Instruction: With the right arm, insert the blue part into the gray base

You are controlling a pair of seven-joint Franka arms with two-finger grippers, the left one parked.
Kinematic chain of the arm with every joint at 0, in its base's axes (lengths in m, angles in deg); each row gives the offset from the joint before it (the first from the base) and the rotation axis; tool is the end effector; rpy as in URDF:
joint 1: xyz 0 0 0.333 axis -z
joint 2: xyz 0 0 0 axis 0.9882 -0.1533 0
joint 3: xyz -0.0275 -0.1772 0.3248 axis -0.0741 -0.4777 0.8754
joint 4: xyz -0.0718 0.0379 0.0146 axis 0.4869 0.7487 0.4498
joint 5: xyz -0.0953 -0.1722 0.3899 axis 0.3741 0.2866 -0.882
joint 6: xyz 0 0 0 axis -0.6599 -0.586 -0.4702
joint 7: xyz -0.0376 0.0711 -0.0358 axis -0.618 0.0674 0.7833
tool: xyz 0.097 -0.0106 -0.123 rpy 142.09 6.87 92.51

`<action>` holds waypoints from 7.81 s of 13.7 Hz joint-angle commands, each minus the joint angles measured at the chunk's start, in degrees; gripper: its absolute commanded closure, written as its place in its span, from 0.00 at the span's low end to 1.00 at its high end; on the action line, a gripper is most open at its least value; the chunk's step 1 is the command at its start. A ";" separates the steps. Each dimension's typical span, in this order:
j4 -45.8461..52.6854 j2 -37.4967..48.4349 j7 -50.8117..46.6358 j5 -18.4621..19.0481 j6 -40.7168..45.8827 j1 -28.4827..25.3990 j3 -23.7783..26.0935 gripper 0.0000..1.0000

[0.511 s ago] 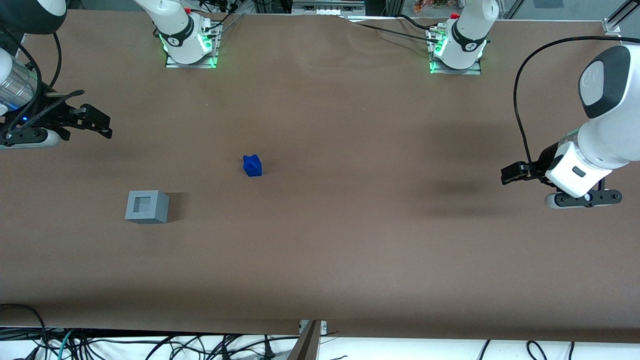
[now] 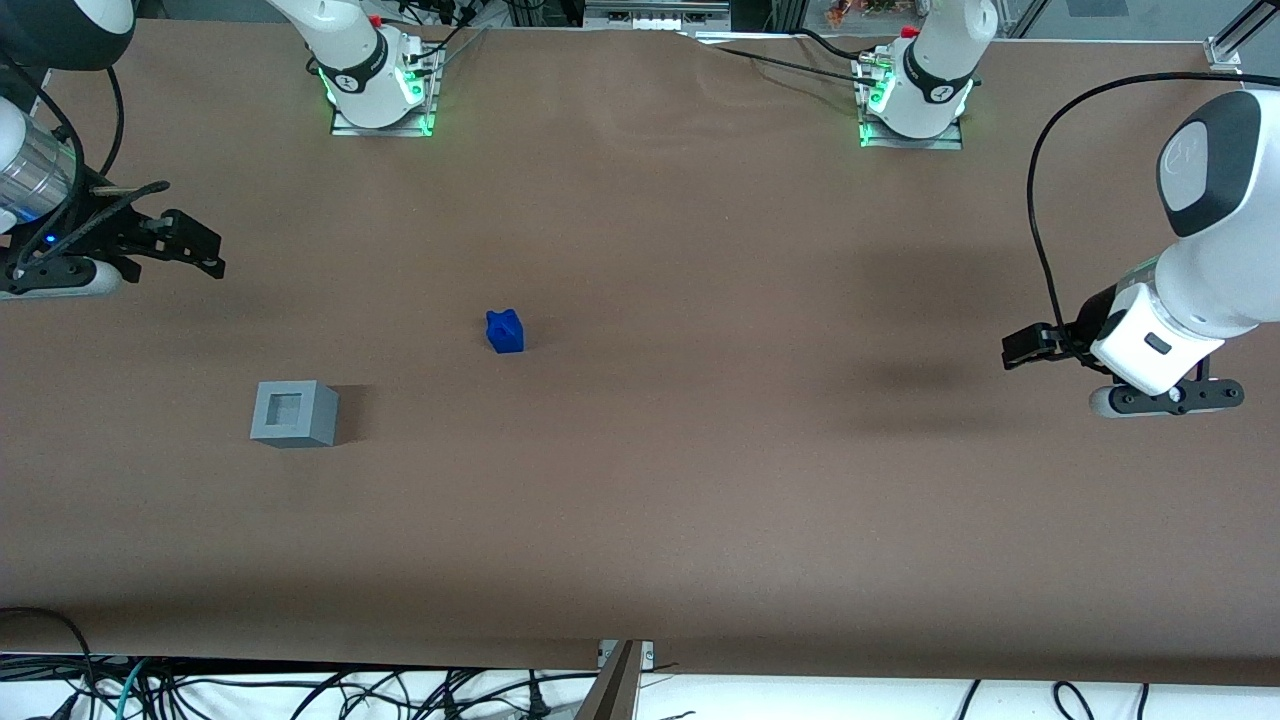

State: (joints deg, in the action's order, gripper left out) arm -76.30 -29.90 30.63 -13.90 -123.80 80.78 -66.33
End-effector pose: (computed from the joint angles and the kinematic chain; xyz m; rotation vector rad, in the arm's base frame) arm 0.6139 0.0280 0.5700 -3.1358 -0.0936 -0.0146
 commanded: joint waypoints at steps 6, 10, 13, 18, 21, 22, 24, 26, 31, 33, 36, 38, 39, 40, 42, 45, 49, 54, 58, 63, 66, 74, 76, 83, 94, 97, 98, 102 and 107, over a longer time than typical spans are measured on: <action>0.99 -0.41 1.13 0.47 -0.29 -0.75 -0.60 0.00; 0.99 -0.41 1.05 0.38 -0.29 -0.66 -0.60 0.00; 0.99 -0.41 1.22 0.47 -0.29 -0.66 -0.60 0.00; 0.99 -0.76 1.57 0.56 -0.29 -0.83 -0.60 0.00; 1.08 -1.29 1.31 0.47 -0.29 -0.83 -0.16 0.00; 0.90 -2.16 1.31 0.39 -0.20 -0.92 -0.07 0.00; 0.90 -4.36 1.57 0.30 -0.12 -3.01 0.10 0.00; 0.90 -4.80 0.96 0.56 0.06 -6.53 0.02 0.00; 0.20 -8.75 -10.37 -0.05 -2.05 -15.94 0.10 0.00; -0.59 -9.98 -10.90 -0.23 -3.18 -19.01 0.10 0.01; -6.02 -10.25 -14.86 -0.32 -9.67 -21.30 0.54 0.01; -11.90 -10.25 -16.61 -0.32 -16.51 -22.02 1.42 0.01; -14.45 -10.43 -17.75 -0.32 -20.29 -22.02 2.38 0.01; -16.74 -11.56 -18.55 -0.32 -23.38 -22.28 2.56 0.01; -18.52 -13.76 -18.73 -0.41 -28.13 -22.28 2.56 0.01; -19.92 -16.66 -21.53 -0.32 -34.64 -22.37 2.83 0.01; -19.84 -19.74 -23.30 -0.32 -38.34 -22.37 4.05 0.01; -19.93 -21.94 -23.21 -0.32 -38.44 -23.24 4.59 0.01; -19.93 -23.96 -23.65 -0.32 -40.11 -23.25 4.59 0.52; -19.05 -22.91 -25.76 -0.32 -39.49 -23.25 4.50 0.91; -16.17 -19.58 -24.53 -0.23 -33.90 -22.90 2.40 0.91; -6.05 -17.81 -8.21 -0.23 -21.03 -21.15 -14.74 0.91; -4.38 -18.86 -3.99 -0.06 -20.25 -17.29 -14.93 0.91; 2.48 -26.68 5.16 -0.23 -19.80 -10.60 -14.93 0.91; 2.13 -28.27 11.77 -0.32 -16.46 -10.15 -14.93 0.91; 2.31 -28.27 11.86 -1.10 -16.90 -10.15 -14.93 0.91; 2.40 -28.44 11.77 -1.20 -17.16 -10.15 -14.93 0.91; 2.40 -29.06 12.12 -3.57 -17.69 -10.15 -14.84 0.91; 2.40 -29.59 12.82 -3.57 -18.84 -10.06 -14.84 0.87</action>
State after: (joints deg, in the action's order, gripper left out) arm -75.20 -58.66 41.78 -16.03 -142.37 69.92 -81.71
